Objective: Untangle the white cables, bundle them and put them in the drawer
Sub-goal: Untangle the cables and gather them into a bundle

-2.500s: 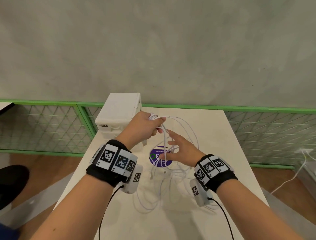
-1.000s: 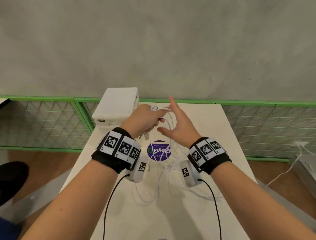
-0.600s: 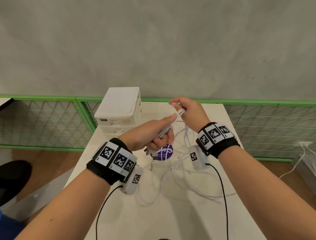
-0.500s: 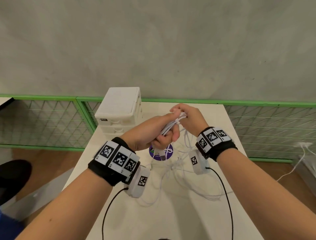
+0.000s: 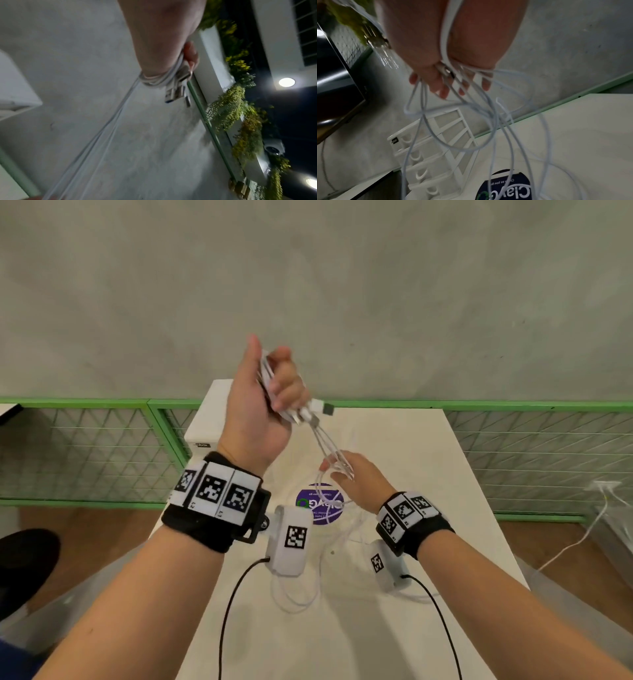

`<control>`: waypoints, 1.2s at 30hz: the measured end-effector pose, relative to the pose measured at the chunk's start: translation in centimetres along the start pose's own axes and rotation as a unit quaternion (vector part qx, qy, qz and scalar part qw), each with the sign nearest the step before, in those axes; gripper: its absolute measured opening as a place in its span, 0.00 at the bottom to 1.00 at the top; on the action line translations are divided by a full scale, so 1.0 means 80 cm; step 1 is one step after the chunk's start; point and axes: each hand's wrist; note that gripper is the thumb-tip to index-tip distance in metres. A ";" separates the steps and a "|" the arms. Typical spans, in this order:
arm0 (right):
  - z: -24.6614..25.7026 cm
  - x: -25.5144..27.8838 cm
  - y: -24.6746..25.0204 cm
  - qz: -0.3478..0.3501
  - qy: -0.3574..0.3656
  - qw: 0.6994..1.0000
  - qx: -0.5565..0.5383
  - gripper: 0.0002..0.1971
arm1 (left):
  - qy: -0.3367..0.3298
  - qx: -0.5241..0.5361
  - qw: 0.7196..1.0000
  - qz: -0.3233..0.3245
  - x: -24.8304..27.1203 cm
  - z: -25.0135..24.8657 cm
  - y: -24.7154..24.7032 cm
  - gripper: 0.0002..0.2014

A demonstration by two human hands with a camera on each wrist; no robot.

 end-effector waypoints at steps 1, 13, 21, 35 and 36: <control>-0.001 0.002 -0.003 0.013 0.000 1.000 -0.002 0.08 | -0.024 0.017 1.000 -0.012 -0.005 -0.005 0.000 0.23; 0.016 -0.006 -0.003 0.037 0.022 0.993 0.111 0.13 | -0.185 -0.620 0.726 -0.236 -0.034 0.042 0.096 0.10; -0.004 -0.013 0.006 -0.008 0.016 1.000 0.006 0.02 | 0.060 -0.790 0.589 -0.163 -0.037 0.067 0.116 0.20; -0.032 -0.018 0.048 -0.078 -0.015 0.993 0.092 0.20 | 0.088 -0.784 0.610 -0.066 -0.022 0.068 0.121 0.16; -0.032 -0.020 0.050 -0.082 -0.012 0.989 0.124 0.23 | 0.092 -0.776 0.619 -0.073 -0.021 0.066 0.119 0.15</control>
Point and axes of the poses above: each hand's wrist, its own x-axis away from the middle knuckle, its own y-axis out of the back of the hand, z = x × y, and after that the axes turned 12 degrees about y, right-handed
